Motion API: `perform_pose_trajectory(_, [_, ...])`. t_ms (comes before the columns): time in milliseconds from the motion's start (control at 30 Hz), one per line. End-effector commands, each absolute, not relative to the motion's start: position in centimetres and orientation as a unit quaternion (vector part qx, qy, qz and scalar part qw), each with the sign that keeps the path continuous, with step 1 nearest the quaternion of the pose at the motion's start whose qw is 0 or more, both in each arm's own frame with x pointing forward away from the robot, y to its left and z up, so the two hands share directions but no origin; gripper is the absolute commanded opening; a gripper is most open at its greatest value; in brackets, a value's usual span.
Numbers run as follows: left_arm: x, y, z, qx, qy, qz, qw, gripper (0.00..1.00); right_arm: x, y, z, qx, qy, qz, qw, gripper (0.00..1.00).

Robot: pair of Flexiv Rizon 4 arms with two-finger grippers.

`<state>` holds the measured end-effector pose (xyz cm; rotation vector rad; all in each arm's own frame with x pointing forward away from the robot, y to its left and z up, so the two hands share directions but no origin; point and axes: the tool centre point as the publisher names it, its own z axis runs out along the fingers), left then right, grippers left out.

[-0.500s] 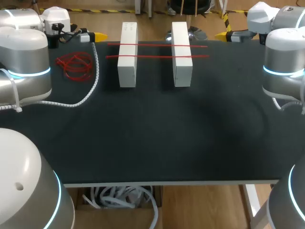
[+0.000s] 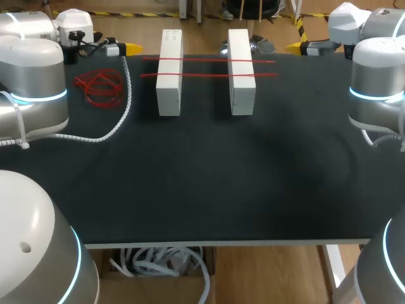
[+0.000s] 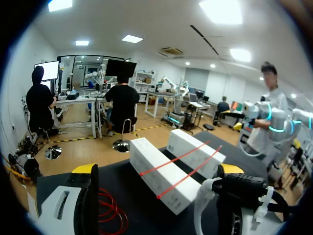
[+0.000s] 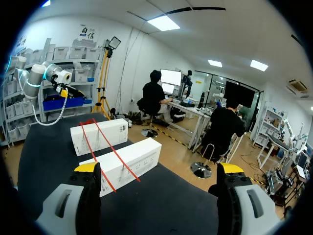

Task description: Grab the tape and strap the tape.

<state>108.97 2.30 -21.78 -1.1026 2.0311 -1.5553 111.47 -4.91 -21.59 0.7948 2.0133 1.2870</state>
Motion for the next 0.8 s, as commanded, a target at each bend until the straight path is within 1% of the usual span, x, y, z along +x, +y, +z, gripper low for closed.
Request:
perform_pose_trajectory(33, [109.0,2.3,-21.8,-0.39,0.717,-0.55,0.178,1.0,111.5,-4.9,-21.6,0.3,0.761,0.487,0.307,1.0])
perform_pose_trajectory(300, [109.0,2.3,-21.8,-0.39,0.717,-0.55,0.178,1.0,111.5,-4.9,-21.6,0.3,0.761,0.487,0.307,1.0])
perform_pose_trajectory(333, [109.3,1.8,-22.0,-0.368,0.723,-0.555,0.182,1.0,111.5,-4.9,-21.6,0.3,0.761,0.487,0.307,1.0])
perform_pose_trajectory(400, [109.6,0.9,-22.2,-0.326,0.736,-0.57,0.165,1.0,111.5,-4.9,-21.6,0.3,0.761,0.487,0.307,1.0])
perform_pose_trajectory(567, [110.5,-0.2,-22.8,-0.248,0.758,-0.581,0.162,1.0,111.5,-4.9,-21.6,0.3,0.761,0.487,0.307,1.0])
perform_pose_trajectory(700, [111.2,-0.4,-23.4,-0.227,0.761,-0.59,0.144,1.0,111.5,-4.9,-21.6,0.3,0.761,0.487,0.307,1.0])
perform_pose_trajectory(800, [111.9,-0.4,-24.2,-0.207,0.771,-0.585,0.143,1.0,111.5,-4.9,-21.6,0.3,0.761,0.487,0.307,1.0])
